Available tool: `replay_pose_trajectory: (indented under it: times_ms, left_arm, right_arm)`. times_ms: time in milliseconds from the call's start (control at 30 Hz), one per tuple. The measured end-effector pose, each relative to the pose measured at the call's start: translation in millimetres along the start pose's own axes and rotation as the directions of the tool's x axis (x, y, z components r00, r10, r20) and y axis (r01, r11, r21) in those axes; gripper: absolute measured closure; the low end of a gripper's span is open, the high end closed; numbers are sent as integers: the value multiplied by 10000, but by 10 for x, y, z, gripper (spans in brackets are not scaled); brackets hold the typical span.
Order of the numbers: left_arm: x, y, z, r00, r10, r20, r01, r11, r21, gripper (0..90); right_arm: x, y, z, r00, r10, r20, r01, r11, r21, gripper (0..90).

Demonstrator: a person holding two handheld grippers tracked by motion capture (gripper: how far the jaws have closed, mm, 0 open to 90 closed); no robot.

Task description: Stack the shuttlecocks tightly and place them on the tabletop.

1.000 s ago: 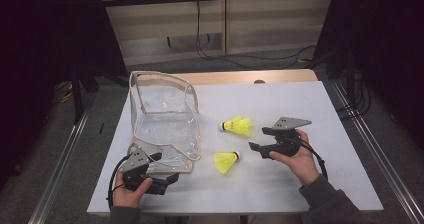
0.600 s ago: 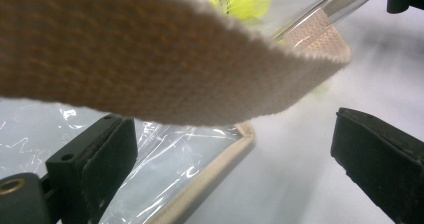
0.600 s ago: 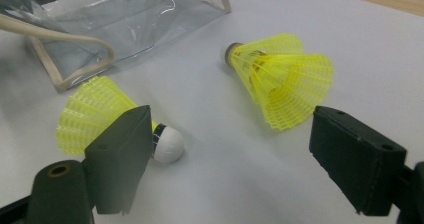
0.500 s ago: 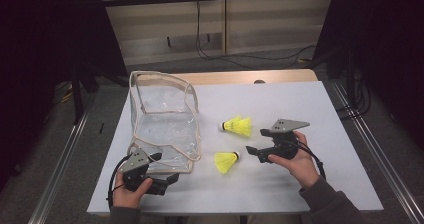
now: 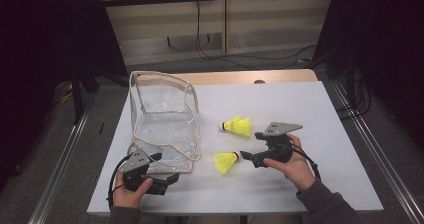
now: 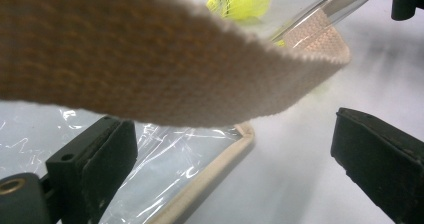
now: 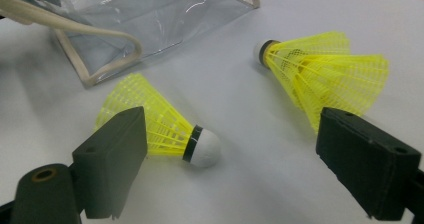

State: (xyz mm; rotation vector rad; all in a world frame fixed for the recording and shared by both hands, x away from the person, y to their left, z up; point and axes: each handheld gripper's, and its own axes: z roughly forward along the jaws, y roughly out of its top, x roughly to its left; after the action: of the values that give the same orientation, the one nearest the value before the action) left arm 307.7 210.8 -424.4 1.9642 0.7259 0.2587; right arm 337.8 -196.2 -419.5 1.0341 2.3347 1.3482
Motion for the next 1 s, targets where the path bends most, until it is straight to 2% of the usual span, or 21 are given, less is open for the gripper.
replay_pose_trajectory:
  times_ms: [333, 600, 1000]
  left_arm:
    - [-1, 2, 3, 10000, -11, -18, 11, 10000, 4, 46]
    - [-2, 4, 0, 10000, -11, -32, 11, 10000, 32, 46]
    - [2, 2, 2, 10000, -13, -9, 13, 10000, 6, 46]
  right_arm:
    - [80, 20, 55, 9988, -67, -477, 64, 10000, -59, 113]
    - [133, 37, 99, 9983, -244, -538, 245, 9997, 9, 100]
    - [225, 25, 208, 9970, -219, -737, 230, 9996, 135, 92]
